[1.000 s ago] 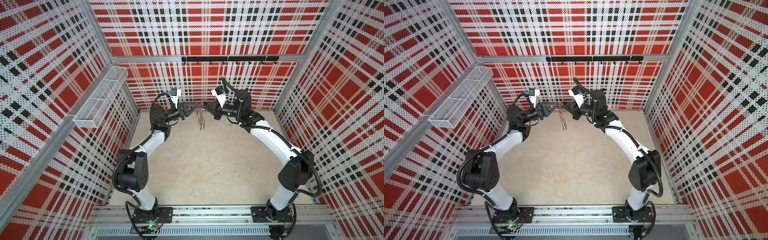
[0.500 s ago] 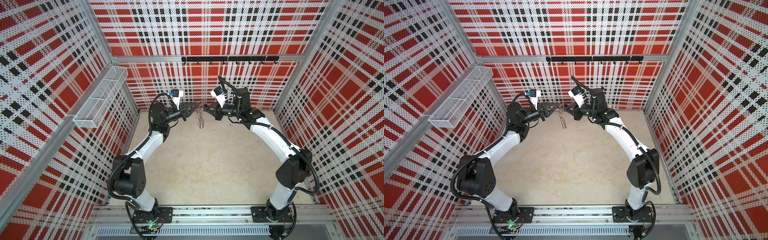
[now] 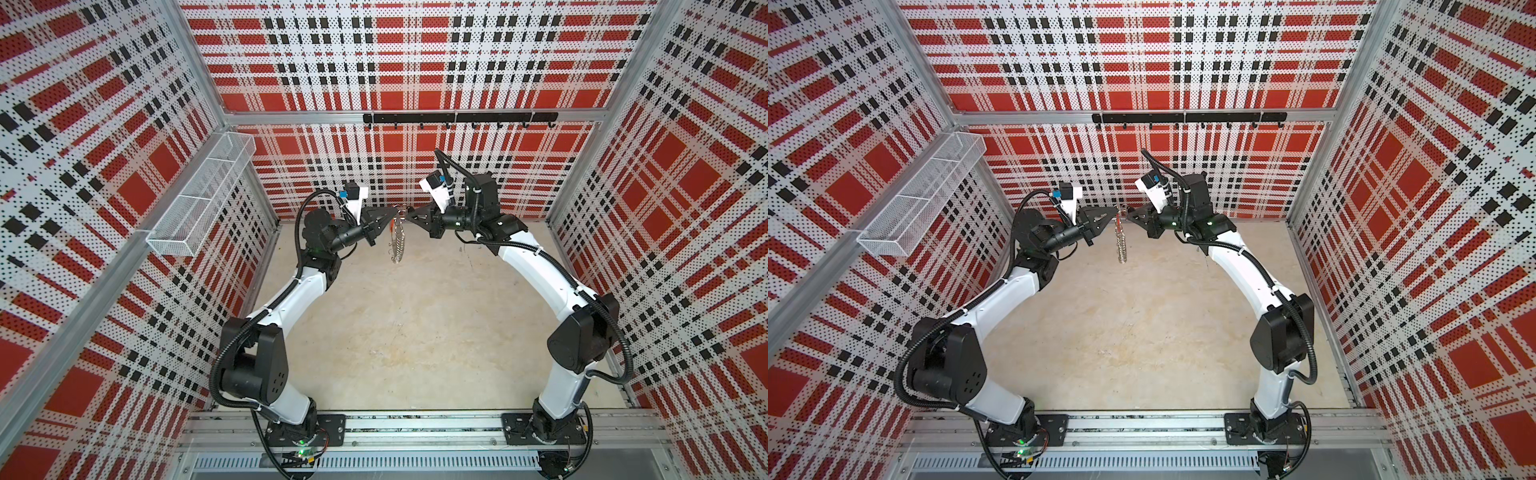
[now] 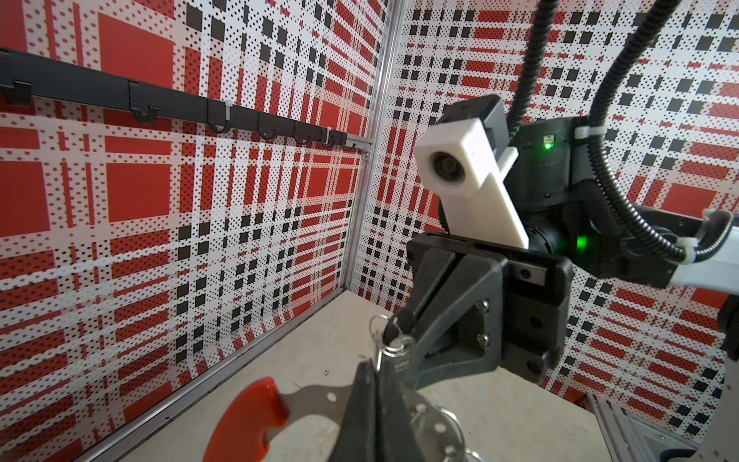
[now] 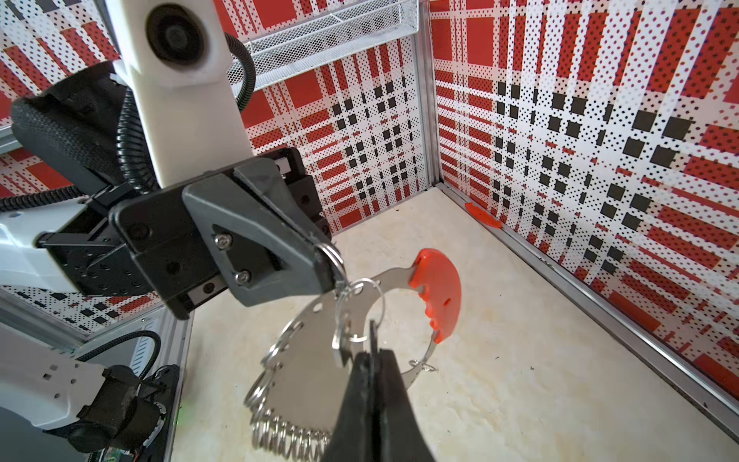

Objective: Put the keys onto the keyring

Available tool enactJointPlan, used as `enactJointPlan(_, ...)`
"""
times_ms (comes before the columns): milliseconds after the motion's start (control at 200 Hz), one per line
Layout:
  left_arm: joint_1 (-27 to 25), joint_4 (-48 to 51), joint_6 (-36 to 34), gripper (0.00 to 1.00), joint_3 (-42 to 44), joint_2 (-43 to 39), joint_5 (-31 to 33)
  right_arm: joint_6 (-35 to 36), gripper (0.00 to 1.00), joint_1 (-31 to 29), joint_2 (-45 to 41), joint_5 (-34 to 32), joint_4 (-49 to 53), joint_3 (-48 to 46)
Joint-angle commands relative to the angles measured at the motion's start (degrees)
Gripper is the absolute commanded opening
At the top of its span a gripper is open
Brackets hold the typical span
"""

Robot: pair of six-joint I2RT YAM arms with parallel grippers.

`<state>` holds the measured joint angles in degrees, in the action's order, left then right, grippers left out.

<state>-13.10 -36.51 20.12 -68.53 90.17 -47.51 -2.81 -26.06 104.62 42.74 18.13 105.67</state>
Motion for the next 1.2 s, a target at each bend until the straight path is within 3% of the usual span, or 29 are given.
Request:
enactJointPlan(0,0.02,-0.76,-1.13,0.00,-1.43,-1.16,1.17,0.62,0.01,0.47,0.81,-0.25,0.99,1.86)
enactJointPlan(671,-0.60,-1.16,0.01,0.00,-3.01,-0.30,0.94,0.35,0.00,-1.12,3.69,0.98,2.04,4.53)
enactJointPlan(937,-0.25,-11.98,8.00,0.00,-1.94,-0.11,1.39,0.24,0.00,-2.34,3.78,2.23,2.51,1.77)
enactJointPlan(1198,-0.43,-13.76,9.51,0.00,-1.69,0.15,1.41,0.80,0.00,-3.76,4.45,2.61,3.29,2.80)
